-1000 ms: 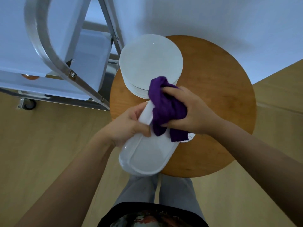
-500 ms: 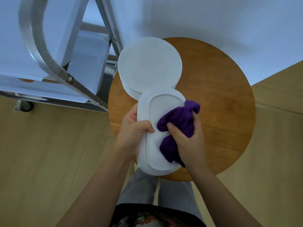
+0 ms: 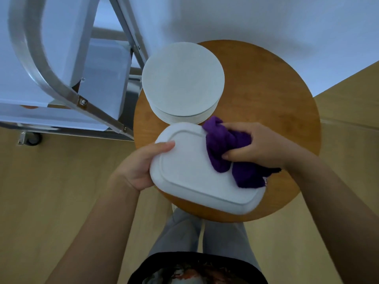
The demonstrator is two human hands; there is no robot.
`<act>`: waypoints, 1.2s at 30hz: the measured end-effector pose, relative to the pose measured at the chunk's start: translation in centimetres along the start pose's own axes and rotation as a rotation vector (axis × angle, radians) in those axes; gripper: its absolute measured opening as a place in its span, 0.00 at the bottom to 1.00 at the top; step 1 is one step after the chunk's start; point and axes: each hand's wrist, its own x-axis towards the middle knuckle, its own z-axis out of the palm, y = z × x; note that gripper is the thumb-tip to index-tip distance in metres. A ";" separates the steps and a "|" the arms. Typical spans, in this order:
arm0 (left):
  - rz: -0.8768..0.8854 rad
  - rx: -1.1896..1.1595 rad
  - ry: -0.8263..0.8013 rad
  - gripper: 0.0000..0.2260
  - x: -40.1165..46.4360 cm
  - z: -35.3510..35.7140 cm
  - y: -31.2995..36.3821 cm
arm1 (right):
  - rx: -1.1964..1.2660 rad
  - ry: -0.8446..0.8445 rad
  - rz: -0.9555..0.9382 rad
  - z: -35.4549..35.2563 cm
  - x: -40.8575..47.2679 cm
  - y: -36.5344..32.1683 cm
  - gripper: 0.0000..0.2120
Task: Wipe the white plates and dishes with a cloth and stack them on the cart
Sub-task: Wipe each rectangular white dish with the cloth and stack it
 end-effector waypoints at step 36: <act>0.339 0.342 0.179 0.17 -0.5 6.1 -4.9 | 0.786 0.945 0.055 7.6 -1.6 4.3 0.10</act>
